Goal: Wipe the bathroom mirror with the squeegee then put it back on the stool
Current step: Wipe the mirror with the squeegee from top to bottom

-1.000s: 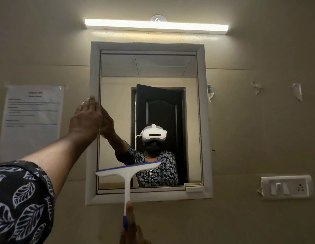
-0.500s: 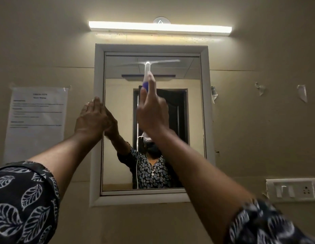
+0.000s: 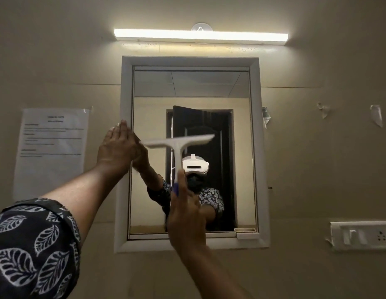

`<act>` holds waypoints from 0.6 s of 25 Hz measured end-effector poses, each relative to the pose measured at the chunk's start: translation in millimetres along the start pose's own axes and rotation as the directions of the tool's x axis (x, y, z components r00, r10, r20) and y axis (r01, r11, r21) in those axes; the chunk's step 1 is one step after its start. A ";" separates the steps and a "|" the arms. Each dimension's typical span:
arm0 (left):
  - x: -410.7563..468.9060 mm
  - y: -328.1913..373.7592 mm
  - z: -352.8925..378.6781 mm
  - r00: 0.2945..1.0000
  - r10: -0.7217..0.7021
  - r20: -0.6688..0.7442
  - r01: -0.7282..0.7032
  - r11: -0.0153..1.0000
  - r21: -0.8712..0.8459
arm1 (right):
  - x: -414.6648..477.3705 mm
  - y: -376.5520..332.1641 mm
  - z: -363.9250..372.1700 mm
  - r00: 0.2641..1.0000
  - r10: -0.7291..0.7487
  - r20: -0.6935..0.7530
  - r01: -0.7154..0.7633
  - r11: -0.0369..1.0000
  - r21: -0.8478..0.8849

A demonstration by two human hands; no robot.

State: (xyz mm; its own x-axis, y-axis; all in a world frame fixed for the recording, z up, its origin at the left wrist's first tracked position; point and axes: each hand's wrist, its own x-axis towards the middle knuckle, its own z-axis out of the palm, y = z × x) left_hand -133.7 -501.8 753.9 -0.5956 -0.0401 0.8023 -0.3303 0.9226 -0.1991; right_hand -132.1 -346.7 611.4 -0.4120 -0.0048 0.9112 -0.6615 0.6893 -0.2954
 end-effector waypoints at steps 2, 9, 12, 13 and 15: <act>-0.8 0.9 -1.1 1.000 0.002 0.007 -0.002 1.000 0.011 | -35.2 5.4 4.4 0.998 0.037 0.043 -0.041 0.996 0.077; -4.4 0.9 -2.9 1.000 0.003 0.028 -0.004 0.999 0.047 | -78.9 18.0 11.8 0.978 0.142 0.152 -0.163 0.977 0.138; -4.9 2.6 -3.9 1.000 -0.004 0.020 0.003 0.999 0.046 | 44.7 -10.3 -1.5 0.951 -0.007 0.309 -0.107 0.931 0.349; -5.1 2.7 -4.4 1.000 -0.003 0.023 0.002 0.999 0.049 | 84.7 -25.6 -9.1 0.973 -0.084 0.216 0.010 0.948 0.319; -6.3 2.5 -5.8 1.000 -0.005 0.030 0.004 0.999 0.048 | 121.9 -46.0 1.9 0.976 -0.092 0.197 -0.033 0.831 0.555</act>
State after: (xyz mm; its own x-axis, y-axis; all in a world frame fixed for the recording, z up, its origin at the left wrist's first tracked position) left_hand -126.6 -497.1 751.6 -0.6157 -0.0562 0.7860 -0.3669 0.9032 -0.2228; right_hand -153.1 -380.4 735.6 -0.4644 -0.2106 0.8602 -0.8839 0.1712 -0.4352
